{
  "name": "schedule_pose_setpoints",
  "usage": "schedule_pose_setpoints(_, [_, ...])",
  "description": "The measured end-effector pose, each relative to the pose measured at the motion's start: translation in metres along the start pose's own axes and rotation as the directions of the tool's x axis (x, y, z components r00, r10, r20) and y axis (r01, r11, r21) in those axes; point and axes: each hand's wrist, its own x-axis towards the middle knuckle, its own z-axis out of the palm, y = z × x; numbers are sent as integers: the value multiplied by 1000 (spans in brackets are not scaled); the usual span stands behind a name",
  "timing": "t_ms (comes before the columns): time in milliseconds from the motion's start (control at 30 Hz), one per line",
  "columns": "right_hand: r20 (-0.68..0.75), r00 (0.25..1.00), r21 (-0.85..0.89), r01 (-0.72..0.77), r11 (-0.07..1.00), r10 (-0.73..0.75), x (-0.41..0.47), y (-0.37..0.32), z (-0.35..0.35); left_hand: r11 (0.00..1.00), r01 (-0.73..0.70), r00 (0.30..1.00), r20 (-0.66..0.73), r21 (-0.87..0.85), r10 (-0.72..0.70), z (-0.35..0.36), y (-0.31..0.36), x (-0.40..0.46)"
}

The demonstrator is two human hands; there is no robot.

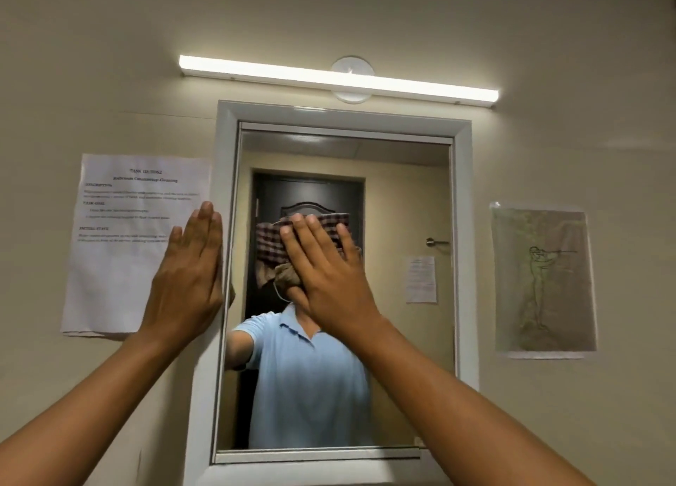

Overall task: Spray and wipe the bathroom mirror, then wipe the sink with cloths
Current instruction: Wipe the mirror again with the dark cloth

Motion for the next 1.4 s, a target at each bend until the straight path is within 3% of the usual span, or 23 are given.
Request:
schedule_pose_setpoints(300, [-41,918,48,-393,918,395,-30,99,-16,1000,22,1000,-1,-16,-22,3,4,-8])
schedule_pose_setpoints(600, [-25,807,56,-588,807,590,-87,47,-4,1000,17,999,27,-7,-17,0,6,-17])
schedule_pose_setpoints(767, [0,865,83,-501,862,502,-67,-5,4,1000,-5,999,35,-5,5,1,4,-25])
schedule_pose_setpoints(1067, [50,982,117,-187,975,183,6,-101,5,999,4,998,66,-44,-1,5,-2,-29])
schedule_pose_setpoints(1167, [55,987,108,-156,982,151,-10,-108,8,998,3,998,68,-63,1,6,-4,-34])
schedule_pose_setpoints(1300, [74,997,80,28,996,-33,-49,-97,13,997,-3,998,65,-81,8,4,0,-42])
schedule_pose_setpoints(1400, [83,992,71,86,994,-92,-70,-75,16,997,18,999,32,-78,-15,3,6,-44])
